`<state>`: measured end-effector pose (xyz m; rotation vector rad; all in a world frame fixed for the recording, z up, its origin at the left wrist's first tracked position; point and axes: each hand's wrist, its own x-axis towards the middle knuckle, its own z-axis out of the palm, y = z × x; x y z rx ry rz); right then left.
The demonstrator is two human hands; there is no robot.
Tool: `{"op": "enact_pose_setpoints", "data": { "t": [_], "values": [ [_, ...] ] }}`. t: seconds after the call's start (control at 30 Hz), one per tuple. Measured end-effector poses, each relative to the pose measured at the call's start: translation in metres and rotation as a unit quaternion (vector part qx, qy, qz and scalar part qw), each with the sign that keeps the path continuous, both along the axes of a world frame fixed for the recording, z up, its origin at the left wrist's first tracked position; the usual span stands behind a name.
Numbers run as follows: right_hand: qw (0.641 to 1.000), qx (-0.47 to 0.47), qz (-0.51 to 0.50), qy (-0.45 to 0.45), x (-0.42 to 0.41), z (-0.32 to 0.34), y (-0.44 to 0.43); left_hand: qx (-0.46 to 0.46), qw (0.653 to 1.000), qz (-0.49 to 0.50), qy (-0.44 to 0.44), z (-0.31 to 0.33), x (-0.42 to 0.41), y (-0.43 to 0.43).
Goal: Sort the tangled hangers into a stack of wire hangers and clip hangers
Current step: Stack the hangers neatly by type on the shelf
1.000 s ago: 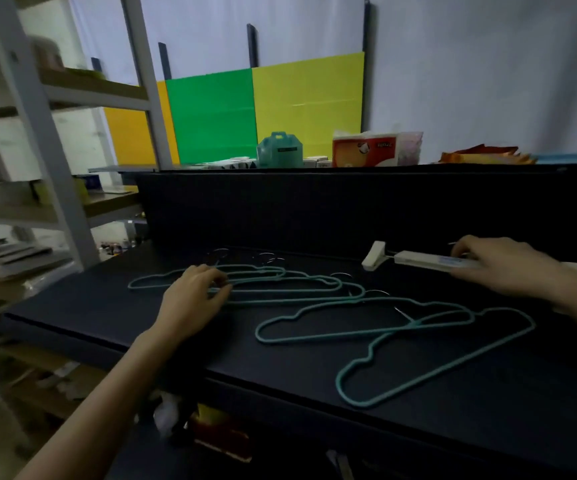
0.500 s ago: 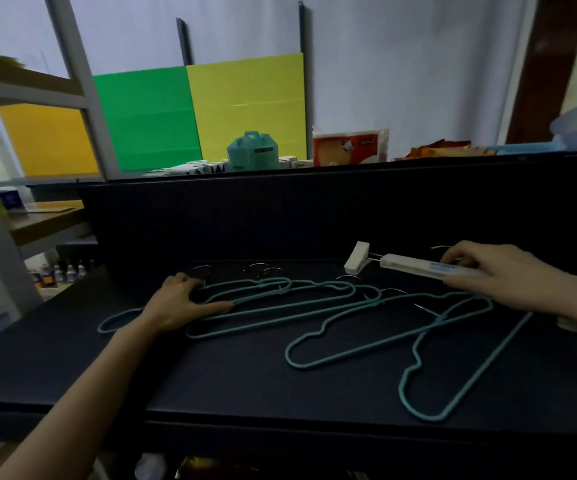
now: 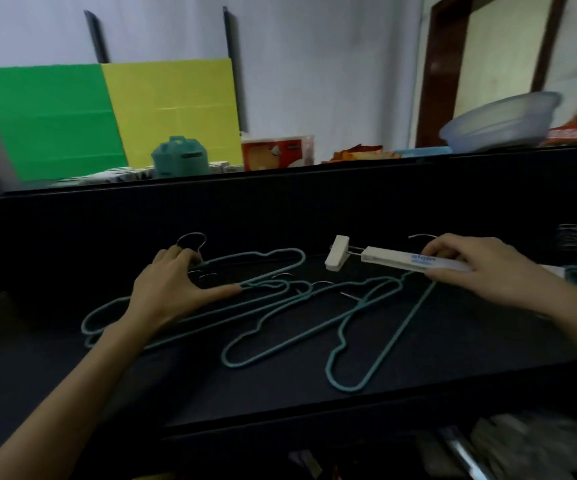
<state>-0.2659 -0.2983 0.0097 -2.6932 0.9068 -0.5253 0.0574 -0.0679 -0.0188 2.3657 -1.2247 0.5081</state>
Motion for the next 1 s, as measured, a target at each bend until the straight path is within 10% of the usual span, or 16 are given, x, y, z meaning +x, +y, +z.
{"op": "enact_pose_setpoints", "data": {
  "t": [1.0],
  "values": [
    [0.978,-0.011,-0.162,-0.131,-0.424,-0.007,-0.124,0.008,0.974,-0.225,-0.028,-0.006,-0.414,-0.279]
  ]
}}
